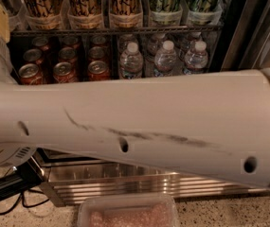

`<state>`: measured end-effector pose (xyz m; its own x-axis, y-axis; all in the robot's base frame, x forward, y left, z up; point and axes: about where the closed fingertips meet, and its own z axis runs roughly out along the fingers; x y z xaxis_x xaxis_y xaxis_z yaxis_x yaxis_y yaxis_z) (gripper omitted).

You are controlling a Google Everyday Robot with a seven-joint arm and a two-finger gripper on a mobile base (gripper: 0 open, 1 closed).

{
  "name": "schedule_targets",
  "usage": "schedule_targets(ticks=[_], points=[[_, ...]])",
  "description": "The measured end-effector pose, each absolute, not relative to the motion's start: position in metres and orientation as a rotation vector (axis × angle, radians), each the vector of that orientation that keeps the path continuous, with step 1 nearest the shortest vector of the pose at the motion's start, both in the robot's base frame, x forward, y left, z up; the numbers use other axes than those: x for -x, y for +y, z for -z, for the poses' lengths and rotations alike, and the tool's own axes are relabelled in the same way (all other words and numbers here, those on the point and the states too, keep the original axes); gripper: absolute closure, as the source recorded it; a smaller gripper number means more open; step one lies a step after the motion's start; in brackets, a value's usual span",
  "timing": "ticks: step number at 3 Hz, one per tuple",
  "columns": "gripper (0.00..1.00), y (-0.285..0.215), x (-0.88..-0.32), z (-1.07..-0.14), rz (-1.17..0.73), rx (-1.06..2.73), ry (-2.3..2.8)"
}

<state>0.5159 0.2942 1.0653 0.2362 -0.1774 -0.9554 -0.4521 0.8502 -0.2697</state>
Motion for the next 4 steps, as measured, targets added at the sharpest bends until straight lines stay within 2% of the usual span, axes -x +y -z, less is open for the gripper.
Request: schedule_targets(ticks=[2,4], points=[[0.41,0.304,-0.533,-1.064,-0.235,0.551,1.339],[0.42,0.309,-0.545,-1.061,-0.223,0.534,1.344]])
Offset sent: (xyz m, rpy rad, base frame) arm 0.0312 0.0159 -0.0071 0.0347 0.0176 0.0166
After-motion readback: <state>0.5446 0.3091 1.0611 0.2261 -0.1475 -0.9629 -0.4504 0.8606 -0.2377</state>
